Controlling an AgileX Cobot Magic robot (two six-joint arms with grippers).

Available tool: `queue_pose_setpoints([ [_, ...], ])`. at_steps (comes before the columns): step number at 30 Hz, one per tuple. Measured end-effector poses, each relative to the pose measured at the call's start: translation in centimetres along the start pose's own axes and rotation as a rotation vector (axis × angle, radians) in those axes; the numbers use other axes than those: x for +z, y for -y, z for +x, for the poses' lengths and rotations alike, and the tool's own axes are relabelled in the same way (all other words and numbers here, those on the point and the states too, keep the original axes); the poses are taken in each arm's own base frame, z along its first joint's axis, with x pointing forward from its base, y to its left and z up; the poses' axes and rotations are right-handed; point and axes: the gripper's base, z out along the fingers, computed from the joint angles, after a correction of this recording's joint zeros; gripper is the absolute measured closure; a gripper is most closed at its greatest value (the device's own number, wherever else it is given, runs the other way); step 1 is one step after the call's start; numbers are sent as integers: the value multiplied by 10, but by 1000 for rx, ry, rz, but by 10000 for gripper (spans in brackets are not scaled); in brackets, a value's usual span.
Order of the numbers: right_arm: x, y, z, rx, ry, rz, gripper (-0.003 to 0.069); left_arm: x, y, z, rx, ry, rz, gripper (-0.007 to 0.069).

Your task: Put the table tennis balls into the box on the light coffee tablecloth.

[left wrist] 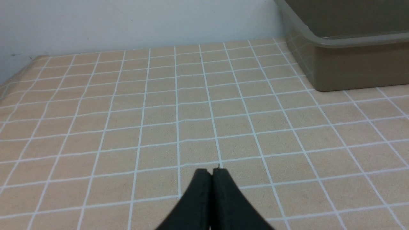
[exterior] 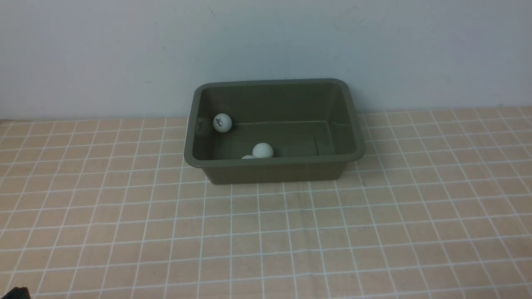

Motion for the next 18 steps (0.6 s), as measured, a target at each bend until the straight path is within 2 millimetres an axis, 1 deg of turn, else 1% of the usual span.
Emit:
queue_pose_setpoints([
  [11,0,0,0,0,0,0,677,0,0,5,-1,-52,-2,693],
  [18,0,0,0,0,0,0,677,0,0,5,-1,-54,-2,693],
])
